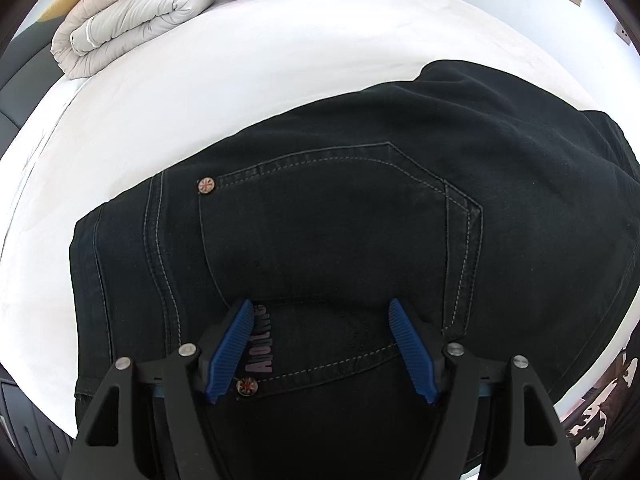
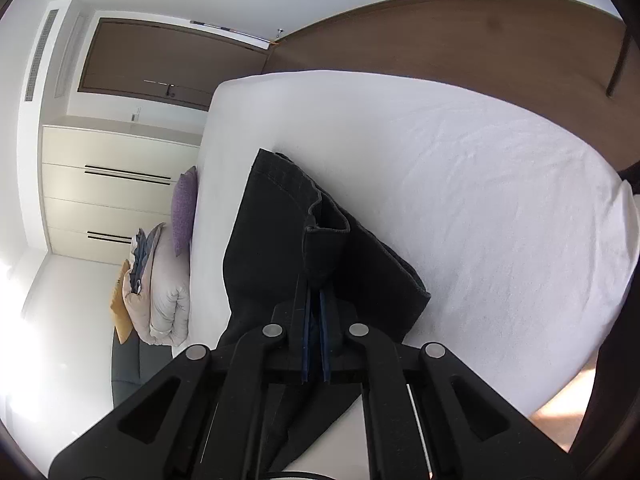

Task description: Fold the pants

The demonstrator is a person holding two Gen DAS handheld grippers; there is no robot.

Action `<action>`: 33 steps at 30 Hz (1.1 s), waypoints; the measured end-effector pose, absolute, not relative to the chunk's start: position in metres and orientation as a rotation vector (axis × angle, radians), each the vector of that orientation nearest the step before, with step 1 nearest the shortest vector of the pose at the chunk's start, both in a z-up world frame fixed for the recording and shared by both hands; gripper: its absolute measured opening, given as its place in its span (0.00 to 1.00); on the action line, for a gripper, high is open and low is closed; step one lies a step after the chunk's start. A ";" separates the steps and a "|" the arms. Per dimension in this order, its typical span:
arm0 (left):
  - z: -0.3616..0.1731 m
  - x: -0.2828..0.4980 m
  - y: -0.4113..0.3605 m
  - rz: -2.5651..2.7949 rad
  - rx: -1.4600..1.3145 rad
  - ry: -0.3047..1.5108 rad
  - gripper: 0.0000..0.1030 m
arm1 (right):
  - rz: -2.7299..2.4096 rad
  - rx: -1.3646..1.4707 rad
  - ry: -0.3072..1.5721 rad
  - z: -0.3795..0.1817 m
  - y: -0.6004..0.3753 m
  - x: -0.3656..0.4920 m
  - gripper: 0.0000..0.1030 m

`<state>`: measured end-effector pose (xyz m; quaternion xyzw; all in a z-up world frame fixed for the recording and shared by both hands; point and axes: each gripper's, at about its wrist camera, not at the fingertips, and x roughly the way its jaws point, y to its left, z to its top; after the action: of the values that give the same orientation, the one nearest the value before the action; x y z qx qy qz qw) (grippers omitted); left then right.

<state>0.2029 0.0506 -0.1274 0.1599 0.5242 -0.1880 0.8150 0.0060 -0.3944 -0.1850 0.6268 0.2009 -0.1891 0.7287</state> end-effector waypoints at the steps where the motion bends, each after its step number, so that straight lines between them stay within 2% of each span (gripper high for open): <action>1: -0.127 0.203 0.051 -0.401 0.343 1.119 0.71 | -0.414 1.398 0.442 -0.188 -0.394 0.006 0.04; 5: -0.126 0.206 0.049 -0.404 0.352 1.128 0.74 | -0.426 1.391 0.456 -0.199 -0.394 0.006 0.03; 9: -0.126 0.211 0.049 -0.394 0.352 1.140 0.84 | -0.436 1.367 0.472 -0.197 -0.391 -0.005 0.02; 25: -0.123 0.214 0.044 -0.394 0.350 1.144 0.85 | -0.370 1.449 0.484 -0.217 -0.402 -0.018 0.02; 27: -0.124 0.213 0.051 -0.395 0.346 1.142 0.86 | -0.353 1.469 0.484 -0.214 -0.408 -0.021 0.04; 29: -0.124 0.213 0.049 -0.394 0.344 1.139 0.86 | -0.363 1.425 0.483 -0.204 -0.412 -0.027 0.16; 31: -0.128 0.209 0.053 -0.395 0.343 1.134 0.87 | -0.487 1.308 0.487 -0.184 -0.415 -0.043 0.22; 33: -0.128 0.209 0.056 -0.395 0.340 1.129 0.88 | -0.518 1.204 0.454 -0.161 -0.413 -0.053 0.22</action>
<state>0.2093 0.0555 -0.1282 0.1595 0.5290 -0.1849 0.8128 -0.0533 -0.4127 -0.1612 0.5550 0.2093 -0.2385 0.7689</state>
